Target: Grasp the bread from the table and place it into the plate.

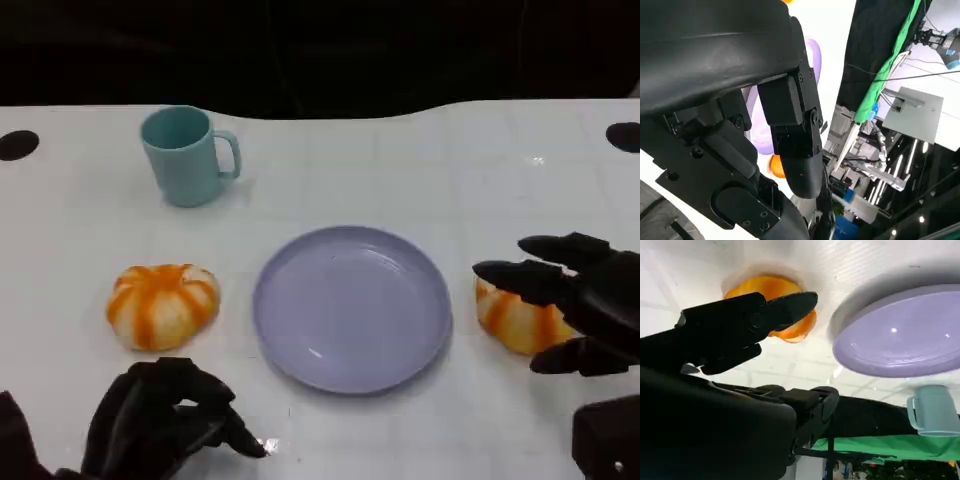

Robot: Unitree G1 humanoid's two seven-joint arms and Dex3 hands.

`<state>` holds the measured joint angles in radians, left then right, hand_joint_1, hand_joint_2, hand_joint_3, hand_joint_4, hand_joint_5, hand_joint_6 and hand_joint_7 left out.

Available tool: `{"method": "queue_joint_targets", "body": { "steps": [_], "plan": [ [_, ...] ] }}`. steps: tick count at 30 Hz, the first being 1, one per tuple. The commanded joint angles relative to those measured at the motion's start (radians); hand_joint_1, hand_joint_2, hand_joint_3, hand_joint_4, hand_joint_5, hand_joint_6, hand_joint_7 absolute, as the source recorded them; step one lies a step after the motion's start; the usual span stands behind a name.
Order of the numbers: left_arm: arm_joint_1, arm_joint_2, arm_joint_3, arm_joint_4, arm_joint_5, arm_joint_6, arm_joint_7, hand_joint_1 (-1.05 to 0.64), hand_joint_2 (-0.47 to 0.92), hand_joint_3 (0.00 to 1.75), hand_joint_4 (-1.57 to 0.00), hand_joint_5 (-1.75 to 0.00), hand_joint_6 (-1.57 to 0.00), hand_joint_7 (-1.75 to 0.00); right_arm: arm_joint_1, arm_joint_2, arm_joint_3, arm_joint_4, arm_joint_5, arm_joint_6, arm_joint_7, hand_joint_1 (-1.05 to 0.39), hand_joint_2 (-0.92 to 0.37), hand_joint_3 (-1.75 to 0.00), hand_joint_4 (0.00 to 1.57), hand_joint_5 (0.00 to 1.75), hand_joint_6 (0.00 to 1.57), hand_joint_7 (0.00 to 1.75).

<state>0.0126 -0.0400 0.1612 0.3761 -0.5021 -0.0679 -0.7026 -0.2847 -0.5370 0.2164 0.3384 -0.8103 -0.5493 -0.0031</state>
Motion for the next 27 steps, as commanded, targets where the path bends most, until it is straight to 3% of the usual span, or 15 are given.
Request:
{"method": "queue_joint_targets", "body": {
  "steps": [1, 9, 13, 21, 27],
  "plan": [
    [0.008, 0.007, 0.006, -0.019, -0.003, 0.006, 0.007, -0.98, 0.56, 0.0, -1.57, -0.5, -1.57, -0.22, -0.084, 0.003, 0.07, 0.134, -0.059, 0.019, -0.091, -0.57, -0.85, 0.0, 0.19, 0.17, 0.3, 0.01],
    [0.019, 0.01, 0.002, -0.034, 0.001, 0.006, 0.004, -0.99, 0.56, 0.0, -1.57, -0.5, -1.57, -0.23, -0.2, 0.028, 0.185, 0.356, -0.089, 0.035, -0.166, -0.58, -0.87, -0.01, 0.2, 0.15, 0.28, 0.0],
    [0.024, 0.006, 0.001, -0.043, -0.002, 0.014, 0.01, -0.99, 0.56, 0.0, -1.57, -0.51, -1.57, -0.23, -0.229, 0.025, 0.226, 0.411, -0.095, 0.029, -0.193, -0.51, -0.85, 0.0, 0.21, 0.13, 0.28, 0.0],
    [0.023, 0.003, -0.003, -0.045, 0.005, 0.012, 0.016, -1.0, 0.56, 0.0, -1.57, -0.5, -1.57, -0.23, -0.271, 0.028, 0.278, 0.456, -0.092, 0.029, -0.197, -0.33, -0.79, 0.0, 0.26, 0.1, 0.33, 0.01],
    [0.021, 0.002, -0.006, -0.045, 0.008, 0.01, 0.022, -1.0, 0.56, 0.0, -1.57, -0.5, -1.57, -0.22, -0.291, 0.045, 0.284, 0.484, -0.063, 0.028, -0.188, -0.22, -0.8, 0.0, 0.35, 0.11, 0.41, 0.03]
  ]
}}
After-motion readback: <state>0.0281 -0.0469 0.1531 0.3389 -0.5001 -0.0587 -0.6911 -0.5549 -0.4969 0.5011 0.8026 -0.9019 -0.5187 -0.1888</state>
